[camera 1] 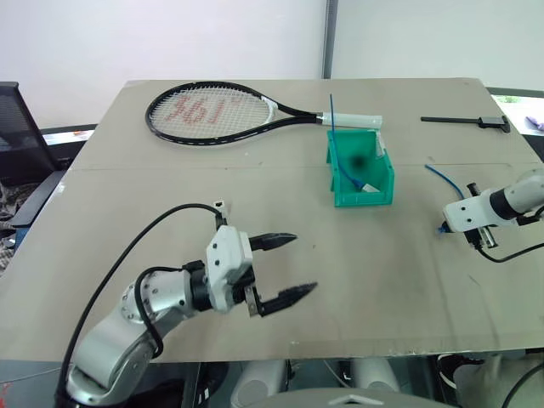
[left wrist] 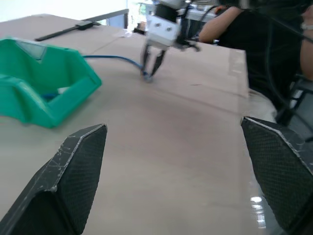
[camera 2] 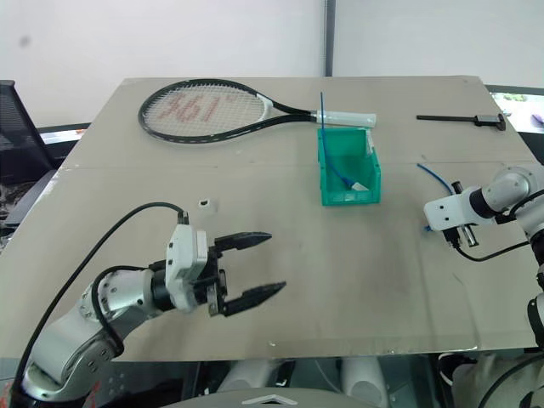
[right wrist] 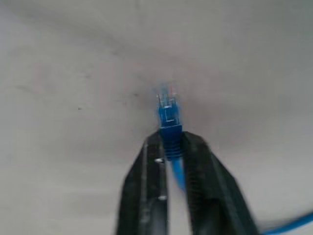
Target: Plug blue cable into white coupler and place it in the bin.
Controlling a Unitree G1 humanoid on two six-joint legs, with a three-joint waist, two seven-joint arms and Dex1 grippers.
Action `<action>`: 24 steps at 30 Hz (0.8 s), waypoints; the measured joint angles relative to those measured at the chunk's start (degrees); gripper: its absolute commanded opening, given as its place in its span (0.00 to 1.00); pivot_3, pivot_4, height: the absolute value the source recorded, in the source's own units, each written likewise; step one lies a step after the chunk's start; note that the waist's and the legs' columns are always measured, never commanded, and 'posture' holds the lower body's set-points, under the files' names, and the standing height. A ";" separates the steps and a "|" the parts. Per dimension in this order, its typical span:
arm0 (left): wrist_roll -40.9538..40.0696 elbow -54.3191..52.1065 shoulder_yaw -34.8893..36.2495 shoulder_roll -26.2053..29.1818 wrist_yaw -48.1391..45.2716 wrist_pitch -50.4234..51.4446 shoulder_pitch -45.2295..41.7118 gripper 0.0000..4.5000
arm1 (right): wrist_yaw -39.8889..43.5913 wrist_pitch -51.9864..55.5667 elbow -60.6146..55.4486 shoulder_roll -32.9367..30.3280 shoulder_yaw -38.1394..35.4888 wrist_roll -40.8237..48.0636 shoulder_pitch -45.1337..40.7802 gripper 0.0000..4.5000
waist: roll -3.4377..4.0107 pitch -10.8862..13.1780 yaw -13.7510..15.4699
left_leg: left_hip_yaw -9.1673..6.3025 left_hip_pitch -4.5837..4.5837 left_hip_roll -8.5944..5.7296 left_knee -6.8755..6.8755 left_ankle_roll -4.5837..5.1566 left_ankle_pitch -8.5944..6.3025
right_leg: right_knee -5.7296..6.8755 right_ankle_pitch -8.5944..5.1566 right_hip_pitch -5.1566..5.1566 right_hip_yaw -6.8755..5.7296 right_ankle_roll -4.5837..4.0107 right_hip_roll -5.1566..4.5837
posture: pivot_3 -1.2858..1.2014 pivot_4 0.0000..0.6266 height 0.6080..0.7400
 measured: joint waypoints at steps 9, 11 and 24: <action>5.40 7.90 0.54 -2.47 -2.41 -8.67 4.44 1.00 | 8.78 30.68 -31.13 1.82 -3.34 9.32 10.84 0.01 | 0.06 -0.04 -0.34 | 0.14 -0.20 1.06 -0.27 -0.81 -0.18 | -0.26 0.23 -0.48 0.43 -0.42 0.81 | 0.52 0.24 1.00; 6.58 10.04 1.15 -2.52 -3.33 -11.34 5.59 1.00 | 7.95 44.37 -42.82 7.06 -1.29 8.70 11.52 0.01 | 0.05 -0.04 -0.89 | 0.22 -0.20 1.24 -0.28 -0.90 -0.25 | -0.26 0.21 -0.56 0.50 -0.52 0.98 | 0.52 0.24 1.00; 12.30 14.72 1.15 -0.72 -4.15 -13.31 2.41 1.00 | -5.27 60.08 -45.20 29.07 7.89 1.74 4.98 0.68 | -0.05 -0.13 -1.55 | 0.44 0.05 1.76 -0.24 -0.83 -0.37 | -0.24 0.59 -0.58 0.42 -1.04 1.64 | 0.52 0.24 1.00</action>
